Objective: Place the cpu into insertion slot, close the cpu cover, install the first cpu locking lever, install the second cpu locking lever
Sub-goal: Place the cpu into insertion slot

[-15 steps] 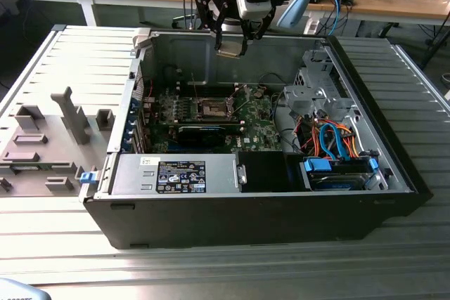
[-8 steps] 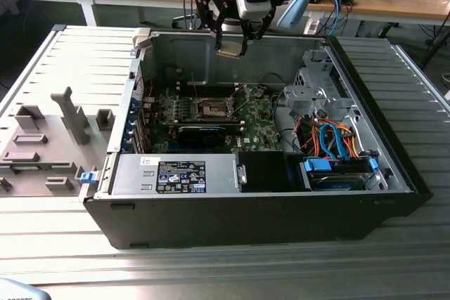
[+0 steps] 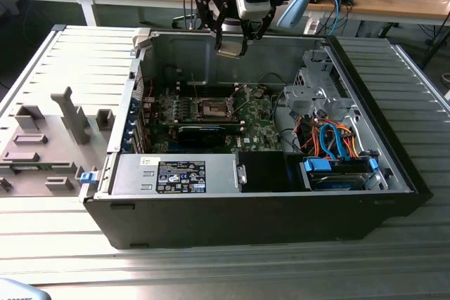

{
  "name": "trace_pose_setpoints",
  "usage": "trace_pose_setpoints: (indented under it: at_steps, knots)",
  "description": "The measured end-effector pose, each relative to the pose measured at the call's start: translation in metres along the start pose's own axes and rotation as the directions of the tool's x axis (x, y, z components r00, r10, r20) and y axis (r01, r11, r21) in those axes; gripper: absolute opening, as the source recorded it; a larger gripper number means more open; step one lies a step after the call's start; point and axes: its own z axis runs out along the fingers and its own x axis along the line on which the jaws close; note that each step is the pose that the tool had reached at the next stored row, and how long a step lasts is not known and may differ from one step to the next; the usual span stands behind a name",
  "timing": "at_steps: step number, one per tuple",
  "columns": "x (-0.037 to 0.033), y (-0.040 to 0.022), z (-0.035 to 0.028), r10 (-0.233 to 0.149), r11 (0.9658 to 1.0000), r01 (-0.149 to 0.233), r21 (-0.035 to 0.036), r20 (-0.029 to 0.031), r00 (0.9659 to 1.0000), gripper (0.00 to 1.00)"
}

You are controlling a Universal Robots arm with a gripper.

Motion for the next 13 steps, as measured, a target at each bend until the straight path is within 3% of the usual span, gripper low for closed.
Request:
trace_pose_setpoints:
  at_steps: [13]
  knots:
    - [0.0000, 0.0000, 0.0000, 0.006, 1.0000, -0.006, -0.0001, 0.0005, 1.0000, 0.54]
